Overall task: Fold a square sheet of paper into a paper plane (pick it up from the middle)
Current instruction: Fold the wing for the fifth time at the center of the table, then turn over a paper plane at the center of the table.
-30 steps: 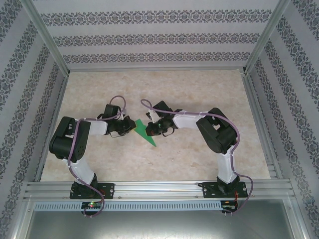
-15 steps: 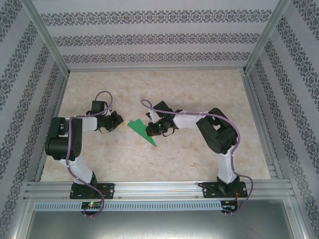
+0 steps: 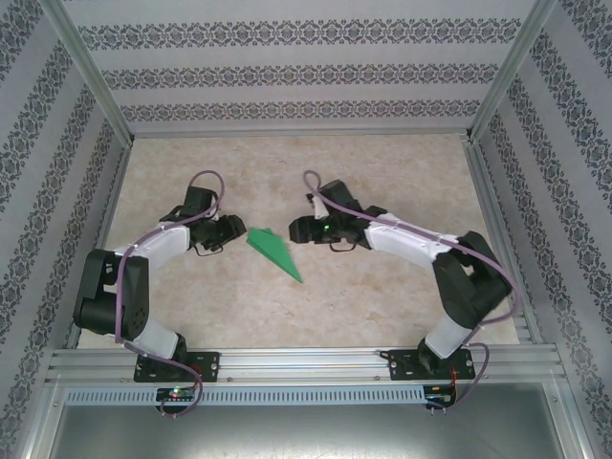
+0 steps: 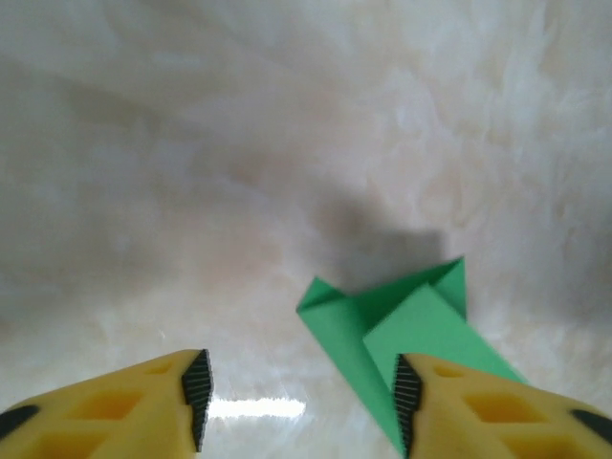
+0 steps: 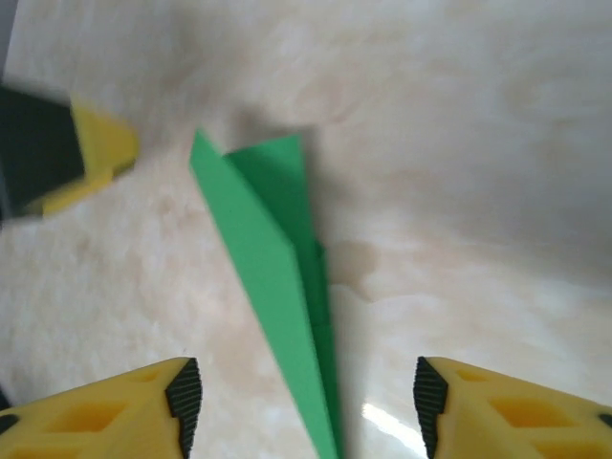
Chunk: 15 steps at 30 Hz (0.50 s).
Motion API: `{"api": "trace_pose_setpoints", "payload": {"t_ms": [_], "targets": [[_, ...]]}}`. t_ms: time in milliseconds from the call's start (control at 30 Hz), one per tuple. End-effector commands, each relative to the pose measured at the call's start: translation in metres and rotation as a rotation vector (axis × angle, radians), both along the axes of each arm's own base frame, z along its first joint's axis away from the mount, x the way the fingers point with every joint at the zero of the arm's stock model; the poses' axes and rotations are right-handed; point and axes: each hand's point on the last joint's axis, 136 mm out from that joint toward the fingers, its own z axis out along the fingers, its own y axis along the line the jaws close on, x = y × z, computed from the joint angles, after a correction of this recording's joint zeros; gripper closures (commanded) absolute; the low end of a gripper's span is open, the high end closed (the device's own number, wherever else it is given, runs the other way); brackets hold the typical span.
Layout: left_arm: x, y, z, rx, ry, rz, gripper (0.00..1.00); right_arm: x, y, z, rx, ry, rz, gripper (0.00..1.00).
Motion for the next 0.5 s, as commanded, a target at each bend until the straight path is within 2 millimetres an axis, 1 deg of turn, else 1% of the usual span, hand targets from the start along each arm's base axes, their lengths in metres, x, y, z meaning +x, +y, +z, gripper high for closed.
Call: {"api": "trace_pose_setpoints", "payload": {"t_ms": [0,100,200,333,433,467], "targets": [[-0.02,-0.002,0.004,0.122,0.069,0.015,0.32,0.007,-0.05,-0.019,-0.117,-0.009,-0.115,0.28],[-0.029,-0.014,0.009,0.215,0.08,0.006,0.2,0.01,-0.082,-0.026,-0.179,-0.025,-0.172,0.18],[-0.033,-0.031,0.014,0.257,0.079,0.0,0.12,0.014,-0.098,-0.035,-0.188,-0.028,-0.207,0.13],[-0.034,-0.051,0.016,0.342,0.092,-0.025,0.07,0.015,-0.104,-0.046,-0.176,-0.014,-0.232,0.11],[-0.032,-0.068,0.015,0.404,0.119,-0.063,0.07,0.013,-0.103,-0.051,-0.141,0.018,-0.24,0.11],[-0.032,-0.076,0.013,0.411,0.131,-0.081,0.08,0.013,-0.103,-0.052,-0.133,0.023,-0.239,0.11]]}}
